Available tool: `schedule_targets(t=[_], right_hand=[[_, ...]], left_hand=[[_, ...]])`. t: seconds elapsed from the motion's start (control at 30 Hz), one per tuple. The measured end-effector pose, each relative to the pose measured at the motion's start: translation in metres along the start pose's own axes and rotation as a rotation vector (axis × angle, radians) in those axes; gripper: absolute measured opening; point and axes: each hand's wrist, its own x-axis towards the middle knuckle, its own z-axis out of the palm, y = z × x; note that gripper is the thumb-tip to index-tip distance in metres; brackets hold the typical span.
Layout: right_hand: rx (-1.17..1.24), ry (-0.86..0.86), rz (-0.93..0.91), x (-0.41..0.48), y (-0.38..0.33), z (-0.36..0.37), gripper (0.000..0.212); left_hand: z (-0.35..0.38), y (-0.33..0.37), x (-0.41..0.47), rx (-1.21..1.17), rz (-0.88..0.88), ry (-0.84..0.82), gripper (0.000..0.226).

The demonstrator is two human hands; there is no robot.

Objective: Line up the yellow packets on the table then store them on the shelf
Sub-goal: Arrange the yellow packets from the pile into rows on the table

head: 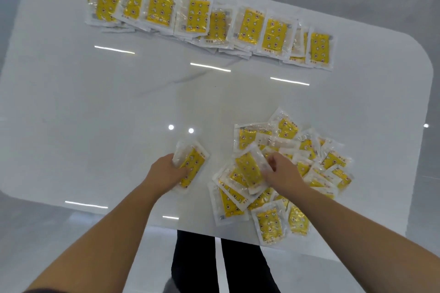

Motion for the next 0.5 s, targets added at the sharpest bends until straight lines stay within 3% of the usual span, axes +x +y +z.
schedule_targets(t=[0.07,0.2,0.3,0.4,0.5], right_hand=[[-0.174,0.024,0.032,-0.001,0.006,0.017,0.005],[-0.613,0.198,-0.032,-0.004,0.001,0.037,0.051],[-0.732,0.210,-0.092,0.000,-0.009,0.047,0.074],[-0.788,0.159,-0.091,0.007,-0.018,0.055,0.078],[-0.792,0.134,-0.110,0.009,-0.025,0.062,0.068]], left_hand=[[0.006,-0.003,-0.005,-0.069,-0.008,-0.007,0.018],[0.011,-0.008,-0.005,-0.210,-0.042,0.004,0.014],[0.013,-0.008,-0.004,-0.258,-0.057,0.012,0.018],[0.011,-0.006,-0.001,-0.277,-0.051,0.018,0.020],[0.006,-0.004,0.003,-0.282,-0.052,0.038,0.022]])
